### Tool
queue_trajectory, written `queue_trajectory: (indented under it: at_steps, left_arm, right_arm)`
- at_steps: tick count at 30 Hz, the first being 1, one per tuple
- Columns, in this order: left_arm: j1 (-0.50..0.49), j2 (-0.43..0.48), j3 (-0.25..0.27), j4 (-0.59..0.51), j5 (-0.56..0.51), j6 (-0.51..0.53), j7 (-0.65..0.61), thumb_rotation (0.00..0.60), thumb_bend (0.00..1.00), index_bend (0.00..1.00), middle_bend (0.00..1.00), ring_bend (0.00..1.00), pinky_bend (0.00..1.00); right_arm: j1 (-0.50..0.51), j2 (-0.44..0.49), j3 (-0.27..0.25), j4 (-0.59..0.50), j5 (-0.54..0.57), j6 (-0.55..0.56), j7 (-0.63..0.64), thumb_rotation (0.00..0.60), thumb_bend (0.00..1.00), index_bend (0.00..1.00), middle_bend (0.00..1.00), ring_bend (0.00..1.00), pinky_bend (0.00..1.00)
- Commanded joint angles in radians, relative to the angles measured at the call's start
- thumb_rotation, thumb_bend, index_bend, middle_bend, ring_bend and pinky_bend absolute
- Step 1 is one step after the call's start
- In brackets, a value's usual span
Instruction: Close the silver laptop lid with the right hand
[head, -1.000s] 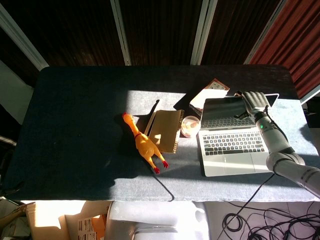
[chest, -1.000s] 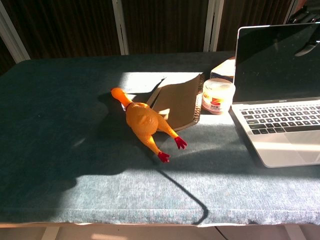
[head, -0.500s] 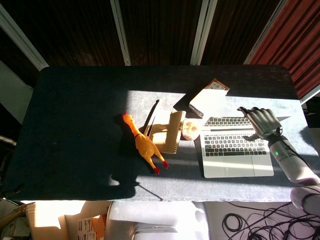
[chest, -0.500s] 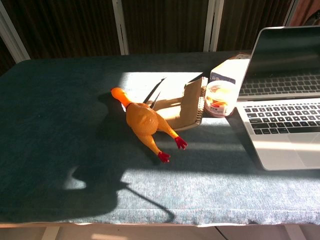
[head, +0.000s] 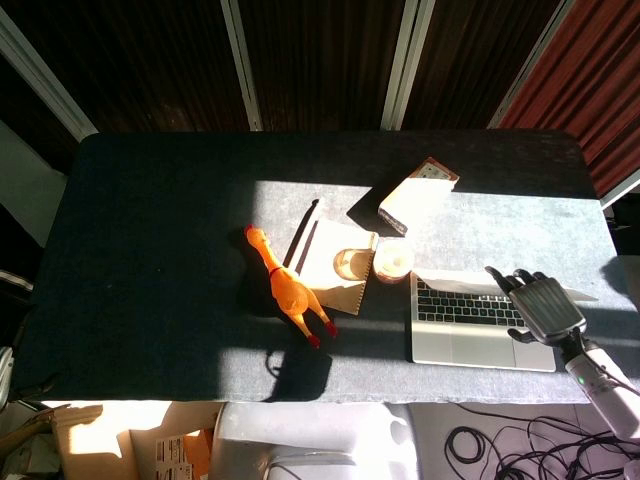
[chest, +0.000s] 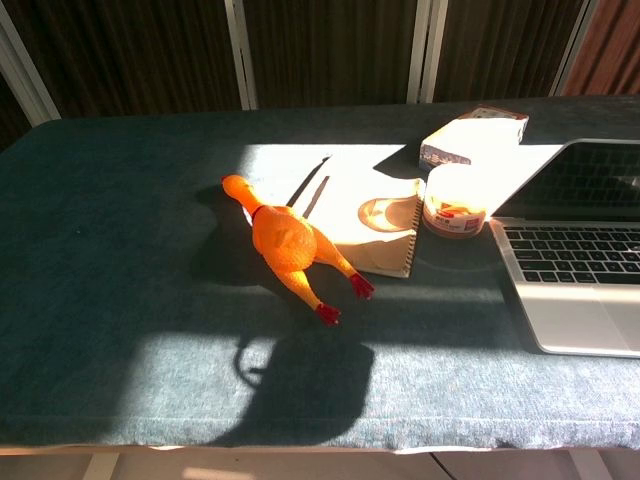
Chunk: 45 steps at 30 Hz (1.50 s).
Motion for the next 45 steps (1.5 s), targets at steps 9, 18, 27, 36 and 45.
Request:
queue_trajectory:
  at_steps: [9,18,27,36,45]
  left_arm:
    - [0.002,0.025,0.018,-0.046,0.012,-0.024,-0.018,0.600,0.08,0.00,0.07,0.05,0.15]
    - [-0.010,0.029,0.034,-0.055,0.017,-0.058,0.077,0.600,0.07,0.00,0.07,0.05,0.15]
    - [0.008,-0.032,0.048,0.002,0.067,-0.001,0.132,0.600,0.02,0.00,0.07,0.05,0.15]
    - [0.025,-0.027,0.067,0.009,0.095,0.025,0.116,0.600,0.02,0.00,0.07,0.05,0.15]
    - [0.098,-0.023,0.050,-0.083,0.140,0.213,0.225,0.600,0.03,0.00,0.07,0.05,0.15]
  right_arm:
    - [-0.109,-0.107,-0.105,0.128,-0.200,0.105,0.044,0.600,0.10,0.00,0.15,0.13,0.32]
    - [-0.139,-0.241,-0.142,0.310,-0.292,0.118,0.168,0.600,0.10,0.00,0.15,0.13,0.32]
    - [-0.155,-0.393,-0.137,0.490,-0.271,0.072,0.199,0.600,0.10,0.00,0.15,0.13,0.33]
    - [-0.165,-0.357,-0.135,0.450,-0.288,0.126,0.230,0.600,0.10,0.00,0.15,0.13,0.33]
    - [-0.293,-0.176,-0.034,0.206,-0.351,0.591,0.184,0.600,0.10,0.00,0.07,0.04,0.23]
